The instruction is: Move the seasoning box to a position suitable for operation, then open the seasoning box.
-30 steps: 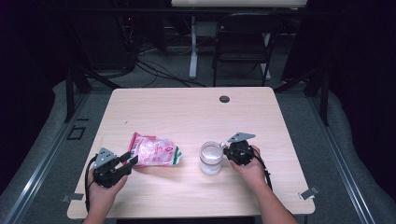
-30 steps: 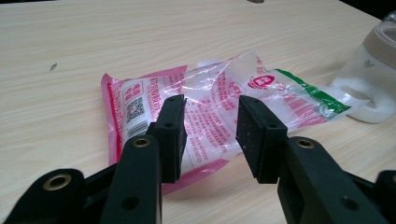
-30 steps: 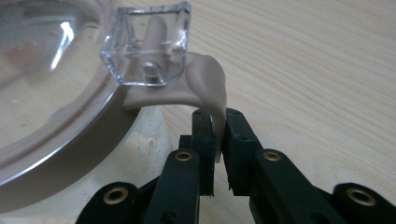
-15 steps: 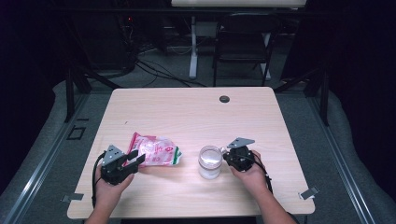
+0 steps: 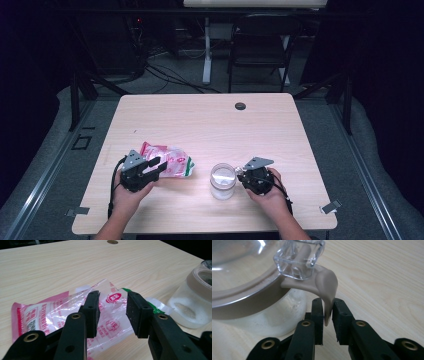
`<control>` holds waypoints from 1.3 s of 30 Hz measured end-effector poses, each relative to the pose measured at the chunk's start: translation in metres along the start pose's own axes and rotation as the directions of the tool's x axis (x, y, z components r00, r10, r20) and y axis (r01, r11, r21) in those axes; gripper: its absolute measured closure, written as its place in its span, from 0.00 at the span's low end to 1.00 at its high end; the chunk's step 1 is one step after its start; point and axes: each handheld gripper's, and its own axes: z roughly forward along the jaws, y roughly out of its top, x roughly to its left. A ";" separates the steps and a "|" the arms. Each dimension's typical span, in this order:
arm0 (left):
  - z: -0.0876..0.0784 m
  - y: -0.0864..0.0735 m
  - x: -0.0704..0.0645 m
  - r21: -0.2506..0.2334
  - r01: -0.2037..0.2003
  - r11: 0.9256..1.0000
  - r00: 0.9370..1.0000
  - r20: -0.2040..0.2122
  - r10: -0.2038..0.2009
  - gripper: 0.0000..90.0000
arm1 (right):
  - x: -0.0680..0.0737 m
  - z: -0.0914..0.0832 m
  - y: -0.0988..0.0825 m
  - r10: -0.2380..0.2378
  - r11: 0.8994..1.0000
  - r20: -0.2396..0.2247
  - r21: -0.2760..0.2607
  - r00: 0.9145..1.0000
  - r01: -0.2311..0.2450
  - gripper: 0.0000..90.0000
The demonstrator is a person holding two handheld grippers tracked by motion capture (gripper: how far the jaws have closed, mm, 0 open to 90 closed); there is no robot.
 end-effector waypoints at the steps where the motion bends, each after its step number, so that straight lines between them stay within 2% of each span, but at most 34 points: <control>1: 0.001 0.001 -0.001 0.006 -0.005 1.000 1.000 0.005 0.005 0.70 | 0.001 -0.001 -0.001 0.001 1.000 -0.002 -0.007 1.000 -0.001 0.87; 8: 0.010 0.007 -0.006 0.006 -0.021 1.000 0.999 0.032 0.021 0.69 | 0.009 -0.012 -0.006 -0.021 1.000 -0.014 -0.013 1.000 0.021 0.82; 12: 0.014 0.009 -0.009 0.007 -0.024 1.000 0.999 0.041 0.024 0.69 | 0.011 -0.019 -0.008 0.003 1.000 -0.036 -0.025 0.999 -0.004 0.77; 15: 0.015 0.011 -0.009 0.008 -0.021 1.000 0.999 0.047 0.021 0.69 | 0.011 -0.030 -0.008 0.033 0.997 -0.053 -0.061 0.998 -0.036 0.72; 22: 0.017 0.014 -0.011 0.004 -0.018 1.000 0.998 0.059 0.018 0.68 | 0.010 -0.053 -0.008 0.050 0.989 -0.052 -0.140 0.997 -0.056 0.64; 23: 0.017 0.014 -0.011 0.006 -0.020 1.000 0.998 0.058 0.020 0.68 | 0.011 -0.055 -0.007 0.048 0.986 -0.054 -0.155 0.997 -0.056 0.63; 26: 0.016 0.014 -0.012 0.002 -0.012 1.000 0.998 0.065 0.012 0.66 | 0.012 -0.058 -0.005 0.009 0.982 -0.035 -0.189 0.999 -0.015 0.61; 29: 0.014 0.014 -0.012 -0.001 -0.005 1.000 0.997 0.077 0.005 0.66 | 0.013 -0.058 -0.004 -0.004 0.982 -0.013 -0.190 1.000 0.002 0.62; 32: 0.012 0.014 -0.015 -0.004 -0.017 1.000 0.998 0.066 0.017 0.66 | 0.013 -0.060 -0.001 0.011 0.978 -0.002 -0.206 1.000 -0.011 0.61; 34: 0.010 0.014 -0.018 -0.008 -0.030 1.000 0.998 0.053 0.031 0.65 | 0.012 -0.063 0.001 0.022 0.977 0.007 -0.213 1.000 -0.021 0.56; 37: 0.009 0.017 -0.023 -0.008 -0.038 0.999 0.999 0.033 0.038 0.60 | 0.009 -0.063 0.005 0.070 0.974 -0.026 -0.214 0.997 -0.074 0.55; 39: 0.009 0.020 -0.026 0.007 -0.028 1.000 0.999 0.040 0.028 0.58 | 0.007 -0.063 0.007 0.080 0.972 -0.020 -0.218 0.997 -0.083 0.55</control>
